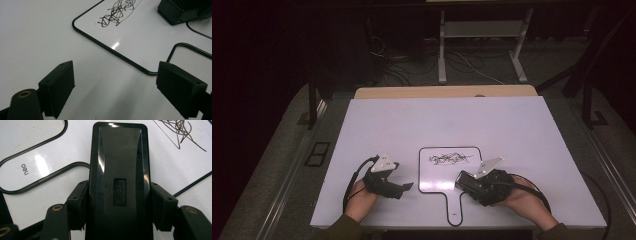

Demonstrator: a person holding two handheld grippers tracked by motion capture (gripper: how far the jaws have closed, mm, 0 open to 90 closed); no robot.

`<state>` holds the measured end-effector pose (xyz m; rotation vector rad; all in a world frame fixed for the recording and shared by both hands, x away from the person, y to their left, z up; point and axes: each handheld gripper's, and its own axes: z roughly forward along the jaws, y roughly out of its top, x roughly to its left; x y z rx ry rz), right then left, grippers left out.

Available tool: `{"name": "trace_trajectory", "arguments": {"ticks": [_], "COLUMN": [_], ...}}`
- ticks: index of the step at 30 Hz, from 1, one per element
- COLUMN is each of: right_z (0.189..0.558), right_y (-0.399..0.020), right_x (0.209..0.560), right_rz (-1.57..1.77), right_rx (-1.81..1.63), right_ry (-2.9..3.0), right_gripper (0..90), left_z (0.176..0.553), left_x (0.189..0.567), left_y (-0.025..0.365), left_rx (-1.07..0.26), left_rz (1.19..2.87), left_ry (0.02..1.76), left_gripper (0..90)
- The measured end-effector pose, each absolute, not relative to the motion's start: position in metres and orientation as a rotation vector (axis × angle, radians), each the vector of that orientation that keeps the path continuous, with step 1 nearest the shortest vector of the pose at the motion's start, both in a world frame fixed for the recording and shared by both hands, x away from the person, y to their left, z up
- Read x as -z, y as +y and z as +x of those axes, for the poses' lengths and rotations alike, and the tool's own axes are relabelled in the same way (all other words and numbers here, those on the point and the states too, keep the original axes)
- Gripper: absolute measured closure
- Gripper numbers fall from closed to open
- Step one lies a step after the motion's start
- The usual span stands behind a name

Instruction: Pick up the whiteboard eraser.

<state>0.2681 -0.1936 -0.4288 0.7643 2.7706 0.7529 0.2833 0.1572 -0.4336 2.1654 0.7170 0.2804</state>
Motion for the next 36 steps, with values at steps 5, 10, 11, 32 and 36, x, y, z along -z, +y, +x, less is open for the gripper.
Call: {"name": "trace_trajectory", "arguments": {"ticks": [5, 10, 11, 32, 36], "right_z": [0.269, 0.270, 0.272, 0.281, 0.283], "right_y": [-0.194, -0.193, -0.194, -0.202, -0.205], "right_x": [0.429, 0.427, 0.427, 0.422, 0.420], "right_rz": [0.752, 0.748, 0.728, 0.818, 0.863], "right_rx": [-0.756, -0.745, -0.725, -0.797, -0.834], "right_ry": [2.774, 2.802, 2.798, 2.814, 2.797], "right_gripper": [38.2, 38.3, 38.3, 38.7, 38.6], "left_z": [0.283, 0.283, 0.283, 0.283, 0.283], "left_x": [0.434, 0.434, 0.434, 0.433, 0.434], "left_y": [0.156, 0.157, 0.157, 0.157, 0.157], "left_rx": [-0.279, -0.279, -0.279, -0.281, -0.280], "left_rz": [2.155, 2.156, 2.157, 2.169, 2.174], "left_ry": [0.725, 0.724, 0.723, 0.714, 0.712], "left_gripper": [14.0, 14.0, 14.0, 14.0, 14.0]}}
